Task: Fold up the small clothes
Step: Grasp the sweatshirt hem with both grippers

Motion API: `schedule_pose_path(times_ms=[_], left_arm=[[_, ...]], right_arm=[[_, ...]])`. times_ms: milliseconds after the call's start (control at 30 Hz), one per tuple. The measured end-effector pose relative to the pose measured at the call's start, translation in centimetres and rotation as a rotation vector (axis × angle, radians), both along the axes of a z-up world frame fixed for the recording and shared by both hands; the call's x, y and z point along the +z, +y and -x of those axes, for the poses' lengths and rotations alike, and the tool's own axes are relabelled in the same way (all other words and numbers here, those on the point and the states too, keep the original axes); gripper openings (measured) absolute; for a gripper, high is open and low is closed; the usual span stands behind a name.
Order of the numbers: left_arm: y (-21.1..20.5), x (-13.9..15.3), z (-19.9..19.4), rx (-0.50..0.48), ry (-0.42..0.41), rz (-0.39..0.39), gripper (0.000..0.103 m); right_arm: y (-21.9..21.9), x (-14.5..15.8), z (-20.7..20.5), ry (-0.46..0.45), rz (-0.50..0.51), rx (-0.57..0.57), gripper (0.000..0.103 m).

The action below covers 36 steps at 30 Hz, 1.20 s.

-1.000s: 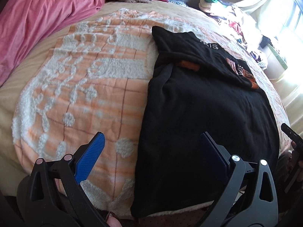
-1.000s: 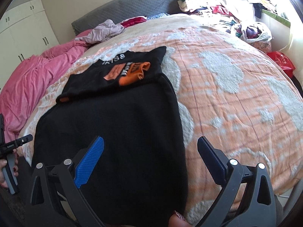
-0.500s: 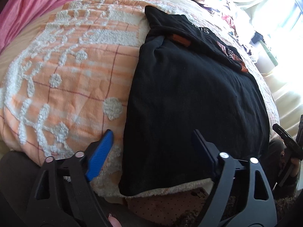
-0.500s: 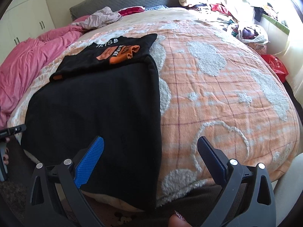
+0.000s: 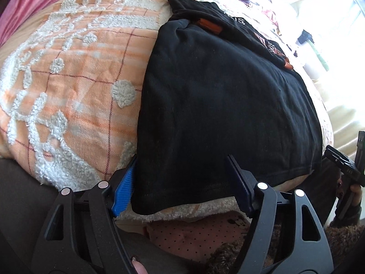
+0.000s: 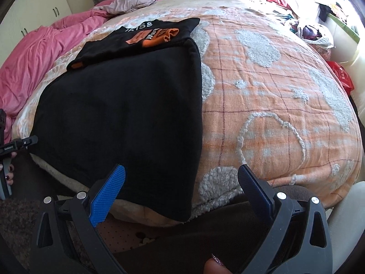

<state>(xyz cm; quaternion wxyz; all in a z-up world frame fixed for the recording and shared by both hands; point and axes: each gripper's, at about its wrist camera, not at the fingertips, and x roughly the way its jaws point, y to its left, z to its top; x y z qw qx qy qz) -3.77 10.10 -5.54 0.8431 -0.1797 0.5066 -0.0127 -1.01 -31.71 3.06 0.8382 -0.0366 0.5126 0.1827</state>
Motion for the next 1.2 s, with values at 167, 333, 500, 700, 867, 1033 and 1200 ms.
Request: schedule_pose_path(times_ms=[167, 333, 500, 700, 867, 1033, 1200], left_arm=[[0.4, 0.0, 0.2, 0.001, -0.005, 0.018, 0.066], [0.5, -0.1, 0.5, 0.001, -0.008, 0.028, 0.066], [0.4, -0.1, 0.6, -0.003, -0.007, 0.013, 0.066], [0.5, -0.2, 0.5, 0.016, -0.002, 0.003, 0.055], [1.5, -0.3, 0.6, 0.041, -0.002, 0.031, 0.044], [2.1, 0.1, 0.8, 0.066, -0.021, 0.054, 0.011], [2.1, 1.4, 0.4, 0.054, -0.063, 0.075, 0.004]], right_arm=[[0.7, -0.4, -0.7, 0.072, -0.027, 0.087, 0.098], [1.8, -1.4, -1.2, 0.140, -0.034, 0.165, 0.094], [1.6, -1.7, -1.2, 0.138, -0.068, 0.165, 0.055], [-0.1, -0.7, -0.9, 0.089, -0.176, 0.149, 0.011], [-0.2, 2.0, -0.6, -0.030, -0.264, 0.166, 0.010], [-0.5, 4.6, -0.9, -0.126, -0.332, 0.149, 0.010], [-0.7, 6.5, -1.9, -0.200, -0.374, 0.105, 0.007]])
